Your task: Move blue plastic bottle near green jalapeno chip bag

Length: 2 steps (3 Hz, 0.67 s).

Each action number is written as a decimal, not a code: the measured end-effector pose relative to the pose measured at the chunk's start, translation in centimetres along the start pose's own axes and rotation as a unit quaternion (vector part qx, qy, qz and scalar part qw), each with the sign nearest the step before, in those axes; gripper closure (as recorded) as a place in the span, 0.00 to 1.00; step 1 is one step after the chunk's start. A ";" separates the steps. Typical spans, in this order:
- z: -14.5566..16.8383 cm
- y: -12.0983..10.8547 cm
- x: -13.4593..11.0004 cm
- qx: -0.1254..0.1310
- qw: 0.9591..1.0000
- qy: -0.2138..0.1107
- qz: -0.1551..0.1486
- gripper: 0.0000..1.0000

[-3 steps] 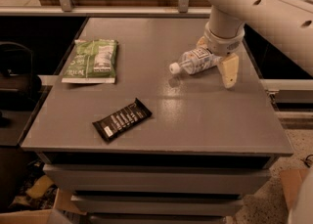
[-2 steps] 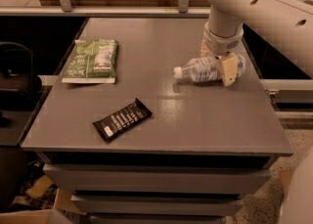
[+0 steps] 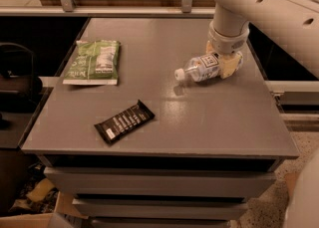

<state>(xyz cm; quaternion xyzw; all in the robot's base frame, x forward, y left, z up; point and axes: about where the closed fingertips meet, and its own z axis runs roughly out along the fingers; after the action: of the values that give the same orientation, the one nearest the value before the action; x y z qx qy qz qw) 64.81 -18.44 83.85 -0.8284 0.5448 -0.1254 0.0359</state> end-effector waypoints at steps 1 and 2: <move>-1.6 -0.9 0.2 0.011 1.000 -0.005 0.004 1.00; -3.6 -1.8 0.4 0.027 1.000 -0.010 0.009 1.00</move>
Offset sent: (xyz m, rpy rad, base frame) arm 0.0119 0.0100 0.0702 0.0716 -0.0724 -0.0065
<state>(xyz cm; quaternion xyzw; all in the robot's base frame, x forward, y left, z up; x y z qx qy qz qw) 65.68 -17.79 87.78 -0.8236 0.5481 -0.1308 0.0647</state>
